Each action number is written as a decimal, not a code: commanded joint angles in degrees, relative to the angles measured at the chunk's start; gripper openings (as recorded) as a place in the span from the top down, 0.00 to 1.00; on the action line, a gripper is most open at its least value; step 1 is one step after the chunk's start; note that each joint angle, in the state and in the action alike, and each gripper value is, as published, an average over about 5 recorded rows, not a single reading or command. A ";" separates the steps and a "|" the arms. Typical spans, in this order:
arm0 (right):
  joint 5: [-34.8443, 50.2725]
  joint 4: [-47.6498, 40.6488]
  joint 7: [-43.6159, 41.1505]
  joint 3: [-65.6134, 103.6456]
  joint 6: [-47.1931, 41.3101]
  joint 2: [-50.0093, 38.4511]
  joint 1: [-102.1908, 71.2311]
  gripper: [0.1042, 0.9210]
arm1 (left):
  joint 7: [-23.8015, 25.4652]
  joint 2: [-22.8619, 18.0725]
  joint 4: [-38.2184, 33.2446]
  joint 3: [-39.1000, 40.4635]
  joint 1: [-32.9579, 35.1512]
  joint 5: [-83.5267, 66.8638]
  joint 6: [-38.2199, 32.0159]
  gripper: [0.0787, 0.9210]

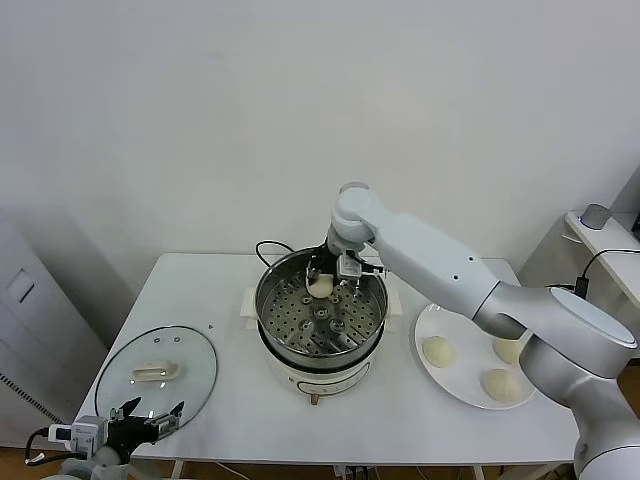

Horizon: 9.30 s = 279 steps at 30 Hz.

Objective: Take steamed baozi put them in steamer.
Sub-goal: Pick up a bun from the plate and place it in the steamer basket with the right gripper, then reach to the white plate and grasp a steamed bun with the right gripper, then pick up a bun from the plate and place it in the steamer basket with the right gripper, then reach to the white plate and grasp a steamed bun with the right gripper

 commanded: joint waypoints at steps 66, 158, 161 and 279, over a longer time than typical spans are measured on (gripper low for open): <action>57.92 -2.17 -4.38 -24.83 -45.42 -31.47 4.57 0.12 | -0.89 -0.36 -0.78 -0.29 -0.73 -1.72 1.44 0.12; 97.62 18.22 13.31 -42.05 -74.98 -14.64 35.55 0.50 | -2.47 -0.19 -0.54 -0.32 -1.28 -1.63 2.23 0.12; 96.38 16.63 15.00 -41.54 -76.03 -12.45 33.36 0.50 | -2.48 -0.17 -0.53 -0.37 -1.29 -1.63 2.24 0.12; 42.61 2.42 -9.42 -14.23 -41.80 -41.50 -5.42 0.12 | -2.74 -1.33 -2.83 -0.62 0.09 -1.63 2.91 0.12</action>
